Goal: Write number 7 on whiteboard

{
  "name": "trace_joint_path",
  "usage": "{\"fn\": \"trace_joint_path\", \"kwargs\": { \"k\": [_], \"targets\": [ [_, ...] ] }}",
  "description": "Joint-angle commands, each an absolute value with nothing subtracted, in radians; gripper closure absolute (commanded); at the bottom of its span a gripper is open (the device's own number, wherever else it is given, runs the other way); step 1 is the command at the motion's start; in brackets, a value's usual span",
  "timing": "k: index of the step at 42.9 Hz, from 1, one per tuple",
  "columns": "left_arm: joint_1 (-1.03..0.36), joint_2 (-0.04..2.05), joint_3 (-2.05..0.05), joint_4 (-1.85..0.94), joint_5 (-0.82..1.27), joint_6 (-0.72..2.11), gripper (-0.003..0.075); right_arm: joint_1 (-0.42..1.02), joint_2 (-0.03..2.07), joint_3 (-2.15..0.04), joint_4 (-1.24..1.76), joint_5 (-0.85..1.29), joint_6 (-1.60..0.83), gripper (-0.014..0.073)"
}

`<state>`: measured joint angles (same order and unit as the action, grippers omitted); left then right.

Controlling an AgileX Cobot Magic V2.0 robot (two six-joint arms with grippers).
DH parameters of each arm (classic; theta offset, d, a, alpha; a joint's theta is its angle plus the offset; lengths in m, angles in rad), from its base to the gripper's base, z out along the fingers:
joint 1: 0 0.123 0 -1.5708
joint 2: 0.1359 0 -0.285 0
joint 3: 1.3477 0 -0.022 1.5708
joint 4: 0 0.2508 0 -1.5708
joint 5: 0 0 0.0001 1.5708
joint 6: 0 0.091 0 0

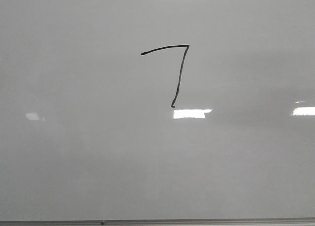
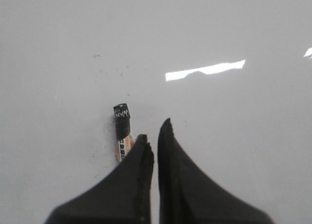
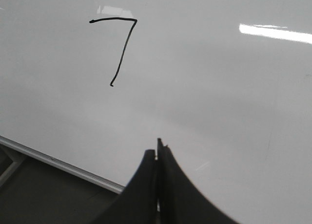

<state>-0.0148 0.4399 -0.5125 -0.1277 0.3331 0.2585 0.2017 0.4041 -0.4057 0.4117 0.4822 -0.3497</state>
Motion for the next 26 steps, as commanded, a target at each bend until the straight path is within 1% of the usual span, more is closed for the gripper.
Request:
{"fn": "trace_joint_path", "kwargs": {
  "k": [1, 7, 26],
  "targets": [
    [-0.021, 0.39, -0.533, -0.137, 0.26, 0.254, 0.0741, 0.197, 0.408, -0.432, 0.429, 0.41, -0.351, 0.0661],
    [-0.021, 0.357, -0.533, -0.137, 0.258, 0.254, 0.0741, 0.197, 0.408, -0.432, 0.429, 0.41, -0.351, 0.0661],
    [-0.021, 0.357, -0.531, -0.137, 0.258, 0.254, 0.0741, 0.197, 0.408, -0.432, 0.429, 0.41, -0.351, 0.0661]
  ]
}}
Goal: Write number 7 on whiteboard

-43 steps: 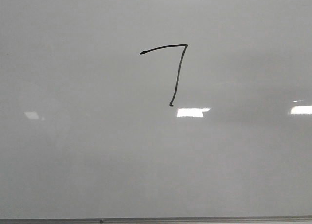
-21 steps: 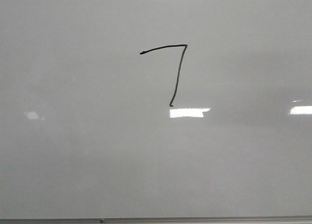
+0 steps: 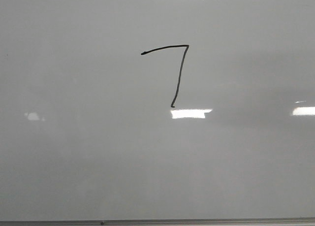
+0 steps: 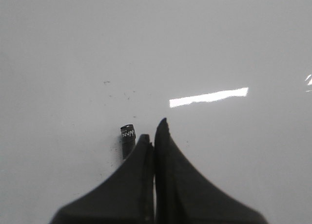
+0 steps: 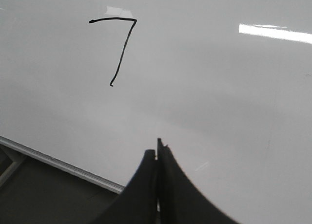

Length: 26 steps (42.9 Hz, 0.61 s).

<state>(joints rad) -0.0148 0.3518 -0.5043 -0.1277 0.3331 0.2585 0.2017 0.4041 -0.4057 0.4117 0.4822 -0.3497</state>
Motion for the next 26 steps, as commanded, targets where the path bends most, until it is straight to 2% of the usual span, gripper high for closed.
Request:
{"fn": "trace_joint_path", "kwargs": {
  "k": [1, 10, 20, 26],
  "targets": [
    [-0.021, 0.357, -0.531, -0.137, 0.258, 0.254, 0.0741, 0.197, 0.408, -0.432, 0.429, 0.41, -0.351, 0.0661],
    [-0.021, 0.322, -0.484, -0.129, 0.191, 0.248, 0.0741, 0.197, 0.408, -0.432, 0.429, 0.41, -0.351, 0.0661],
    [-0.021, 0.122, -0.262, -0.021, 0.132, 0.074, 0.0741, 0.197, 0.408, -0.432, 0.429, 0.41, -0.351, 0.0661],
    [-0.021, 0.003, -0.125, -0.034, 0.133, 0.067, 0.0741, 0.197, 0.408, -0.432, 0.429, 0.41, -0.351, 0.0661]
  ]
}}
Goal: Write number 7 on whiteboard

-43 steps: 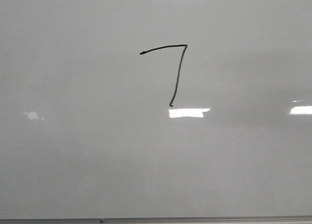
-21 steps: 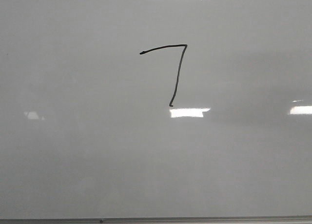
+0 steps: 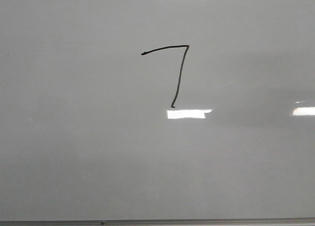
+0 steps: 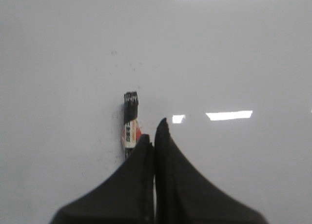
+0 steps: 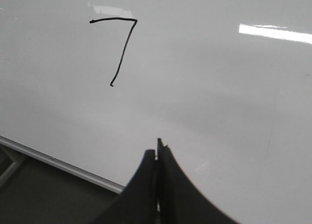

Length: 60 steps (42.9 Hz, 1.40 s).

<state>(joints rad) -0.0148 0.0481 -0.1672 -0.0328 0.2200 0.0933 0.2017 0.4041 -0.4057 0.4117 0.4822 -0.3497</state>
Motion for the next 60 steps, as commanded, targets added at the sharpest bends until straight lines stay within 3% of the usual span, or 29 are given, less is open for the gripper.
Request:
{"fn": "trace_joint_path", "kwargs": {
  "k": [1, 10, 51, 60],
  "targets": [
    [-0.021, -0.013, -0.107, -0.034, 0.133, 0.067, 0.0741, 0.197, 0.408, -0.432, 0.429, 0.41, -0.351, 0.0661],
    [-0.021, -0.021, 0.012, -0.046, 0.06, 0.067, 0.0741, 0.197, 0.408, -0.432, 0.429, 0.413, -0.351, 0.0661],
    [-0.021, -0.019, 0.009, -0.047, 0.079, 0.067, 0.0741, 0.209, 0.407, -0.432, 0.428, 0.399, -0.351, 0.0661],
    [-0.021, -0.019, 0.009, -0.047, 0.079, 0.067, 0.0741, 0.149, 0.324, -0.356, 0.307, 0.246, -0.35, 0.0661]
  ]
}}
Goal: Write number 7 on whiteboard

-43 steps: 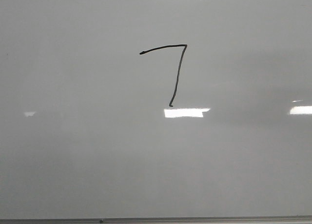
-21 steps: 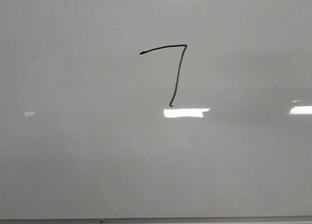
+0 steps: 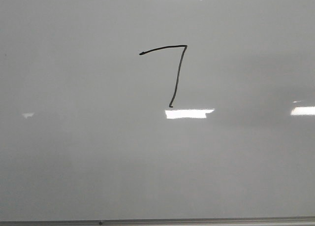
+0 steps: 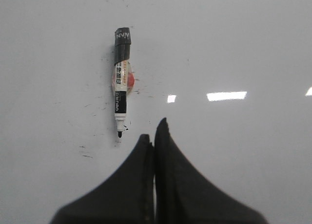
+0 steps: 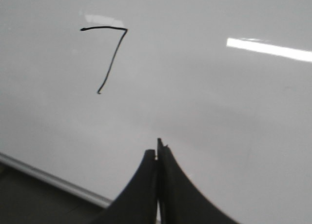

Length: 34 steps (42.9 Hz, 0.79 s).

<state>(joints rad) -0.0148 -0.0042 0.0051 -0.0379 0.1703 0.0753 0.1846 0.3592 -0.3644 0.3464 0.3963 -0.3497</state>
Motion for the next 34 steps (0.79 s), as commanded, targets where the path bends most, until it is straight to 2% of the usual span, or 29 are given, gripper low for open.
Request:
{"fn": "trace_joint_path", "kwargs": {
  "k": [1, 7, 14, 25, 34],
  "targets": [
    [-0.021, -0.019, 0.009, -0.047, 0.079, 0.067, 0.0741, 0.131, 0.309, -0.342, 0.302, 0.226, -0.35, 0.0661],
    [-0.021, -0.019, 0.009, -0.047, 0.079, 0.067, 0.0741, 0.035, 0.189, -0.228, 0.296, 0.131, -0.332, 0.0661],
    [-0.021, -0.019, 0.009, -0.047, 0.079, 0.067, 0.0741, -0.032, 0.06, -0.11, 0.184, 0.127, -0.144, 0.0661],
    [-0.021, -0.019, 0.009, -0.047, 0.079, 0.067, 0.0741, -0.042, -0.028, 0.025, 0.148, 0.124, -0.096, 0.0661],
    [-0.021, -0.019, 0.009, -0.047, 0.079, 0.067, 0.0741, -0.042, -0.029, 0.022, 0.148, 0.235, -0.091, 0.0661]
  ]
}}
